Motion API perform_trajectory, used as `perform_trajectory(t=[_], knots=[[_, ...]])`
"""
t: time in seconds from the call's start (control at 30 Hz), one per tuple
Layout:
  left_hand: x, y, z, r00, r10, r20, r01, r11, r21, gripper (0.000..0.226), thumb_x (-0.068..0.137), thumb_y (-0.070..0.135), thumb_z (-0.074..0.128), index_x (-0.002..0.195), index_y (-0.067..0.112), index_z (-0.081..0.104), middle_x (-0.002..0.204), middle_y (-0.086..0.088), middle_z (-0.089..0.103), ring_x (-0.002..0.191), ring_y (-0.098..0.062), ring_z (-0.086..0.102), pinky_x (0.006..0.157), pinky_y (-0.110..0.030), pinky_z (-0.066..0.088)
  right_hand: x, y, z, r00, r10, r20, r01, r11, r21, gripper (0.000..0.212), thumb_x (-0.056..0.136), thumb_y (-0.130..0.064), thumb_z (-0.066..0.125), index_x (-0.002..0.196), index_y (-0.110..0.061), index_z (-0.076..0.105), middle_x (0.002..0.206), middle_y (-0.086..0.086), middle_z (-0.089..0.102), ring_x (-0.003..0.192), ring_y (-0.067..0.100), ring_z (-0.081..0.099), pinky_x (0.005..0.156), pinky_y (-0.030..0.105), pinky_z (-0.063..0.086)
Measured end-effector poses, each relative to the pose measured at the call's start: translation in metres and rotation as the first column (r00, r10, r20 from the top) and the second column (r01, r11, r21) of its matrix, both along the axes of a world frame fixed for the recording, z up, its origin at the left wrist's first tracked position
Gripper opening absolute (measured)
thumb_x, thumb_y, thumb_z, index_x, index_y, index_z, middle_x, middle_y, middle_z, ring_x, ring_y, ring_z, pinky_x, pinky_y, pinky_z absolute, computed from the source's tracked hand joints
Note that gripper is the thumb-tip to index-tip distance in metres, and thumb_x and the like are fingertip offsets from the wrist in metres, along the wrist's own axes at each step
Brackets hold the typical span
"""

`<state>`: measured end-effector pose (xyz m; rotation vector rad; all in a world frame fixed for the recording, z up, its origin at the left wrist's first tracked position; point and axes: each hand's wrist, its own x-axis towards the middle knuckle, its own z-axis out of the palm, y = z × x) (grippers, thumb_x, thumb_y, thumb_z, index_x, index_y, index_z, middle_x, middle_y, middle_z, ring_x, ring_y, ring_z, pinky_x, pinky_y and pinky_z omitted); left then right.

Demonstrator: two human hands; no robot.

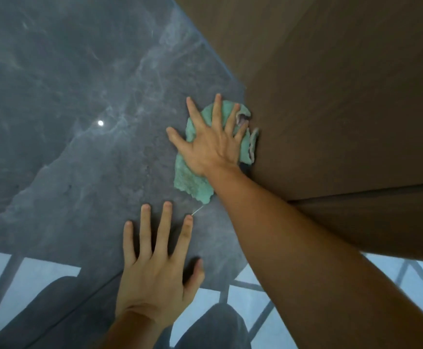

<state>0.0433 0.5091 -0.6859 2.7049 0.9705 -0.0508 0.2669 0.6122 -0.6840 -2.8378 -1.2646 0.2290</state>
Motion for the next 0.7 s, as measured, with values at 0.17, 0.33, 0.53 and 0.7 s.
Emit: perform_trajectory(t=[0.17, 0.33, 0.53, 0.7], knots=[[0.002, -0.001, -0.01, 0.994, 0.014, 0.104, -0.019, 0.999, 0.044, 0.081, 0.072, 0.055, 0.059, 0.145, 0.022, 0.054, 0.16, -0.019, 0.039, 0.147, -0.052, 0.033, 0.118, -0.069, 0.021, 0.053, 0.031, 0.004, 0.994, 0.106, -0.005, -0.106, 0.993, -0.055, 0.088, 0.074, -0.087, 0.02, 0.15, -0.048, -0.001, 0.165, 0.009, -0.011, 0.146, 0.043, -0.018, 0.114, 0.059, -0.013], [-0.001, 0.001, -0.008, 0.995, 0.011, 0.098, -0.015, 0.999, 0.037, 0.079, 0.076, 0.056, 0.056, 0.147, 0.021, 0.052, 0.162, -0.019, 0.037, 0.149, -0.051, 0.028, 0.12, -0.067, 0.015, 0.033, 0.015, 0.013, 0.994, 0.081, -0.08, -0.087, 0.993, -0.085, 0.089, 0.073, -0.088, 0.024, 0.149, -0.049, 0.0, 0.163, 0.014, -0.013, 0.145, 0.048, -0.015, 0.114, 0.054, -0.016], [-0.008, 0.003, 0.004, 0.988, 0.053, 0.144, -0.049, 0.998, -0.027, 0.052, 0.092, 0.033, 0.039, 0.137, 0.017, 0.06, 0.159, -0.015, 0.043, 0.148, -0.048, 0.031, 0.119, -0.065, 0.022, -0.049, -0.106, 0.013, 0.979, 0.161, -0.123, -0.176, 0.978, -0.115, 0.088, 0.076, -0.084, 0.02, 0.151, -0.043, 0.0, 0.163, 0.016, -0.01, 0.146, 0.042, -0.019, 0.115, 0.061, -0.01], [-0.013, 0.001, 0.003, 0.972, 0.078, 0.221, -0.052, 0.991, -0.12, 0.045, 0.09, 0.025, 0.038, 0.127, 0.014, 0.059, 0.158, -0.011, 0.046, 0.151, -0.043, 0.027, 0.124, -0.059, 0.015, -0.108, -0.177, 0.021, 0.975, 0.099, -0.198, -0.115, 0.991, -0.069, 0.078, 0.083, -0.077, 0.015, 0.151, -0.042, 0.001, 0.164, 0.01, -0.011, 0.147, 0.031, -0.022, 0.115, 0.055, -0.014]])
